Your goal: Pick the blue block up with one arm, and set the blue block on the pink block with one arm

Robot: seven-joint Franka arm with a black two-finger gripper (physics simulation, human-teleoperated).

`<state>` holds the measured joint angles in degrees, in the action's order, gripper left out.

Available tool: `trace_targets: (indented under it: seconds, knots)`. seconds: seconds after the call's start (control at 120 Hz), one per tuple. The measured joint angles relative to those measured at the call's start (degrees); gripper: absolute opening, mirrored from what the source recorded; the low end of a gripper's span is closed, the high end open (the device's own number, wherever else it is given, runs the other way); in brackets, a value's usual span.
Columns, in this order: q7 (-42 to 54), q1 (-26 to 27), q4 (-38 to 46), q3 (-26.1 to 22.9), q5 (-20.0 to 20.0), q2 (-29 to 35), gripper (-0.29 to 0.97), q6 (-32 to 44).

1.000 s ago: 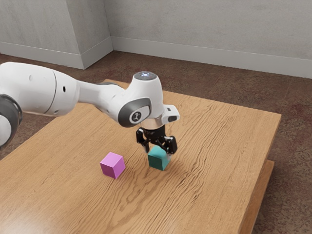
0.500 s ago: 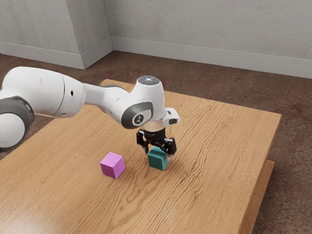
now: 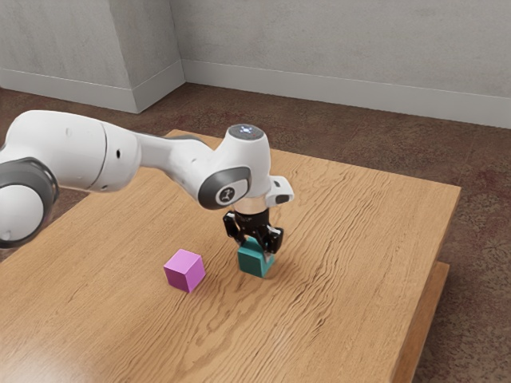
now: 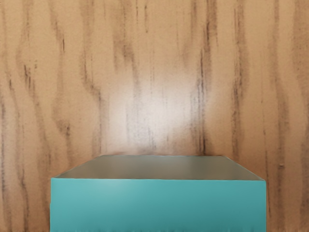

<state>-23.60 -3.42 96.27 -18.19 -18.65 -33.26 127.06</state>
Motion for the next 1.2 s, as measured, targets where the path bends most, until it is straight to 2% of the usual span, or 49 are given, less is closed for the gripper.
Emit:
trace_targets:
  seconds: [0.2,0.458,0.55,0.642,0.8,1.025,1.2]
  knots:
    - [-0.5,0.0,2.6,0.9,0.4,9.9,0.35,-3.7]
    - [-0.9,-0.9,29.8,4.2,2.7,33.8,0.35,3.3]
    - [-1.0,-0.2,35.4,5.6,3.7,38.3,0.35,5.4]
    - [-0.6,-2.1,37.1,6.6,4.1,39.0,0.35,7.3]
    - [1.6,-4.5,36.1,6.7,3.7,35.8,0.36,9.9]
    - [5.1,-4.5,34.5,6.4,2.9,33.6,0.36,11.5]
    - [7.1,-3.9,34.9,6.5,3.0,34.9,0.37,11.7]
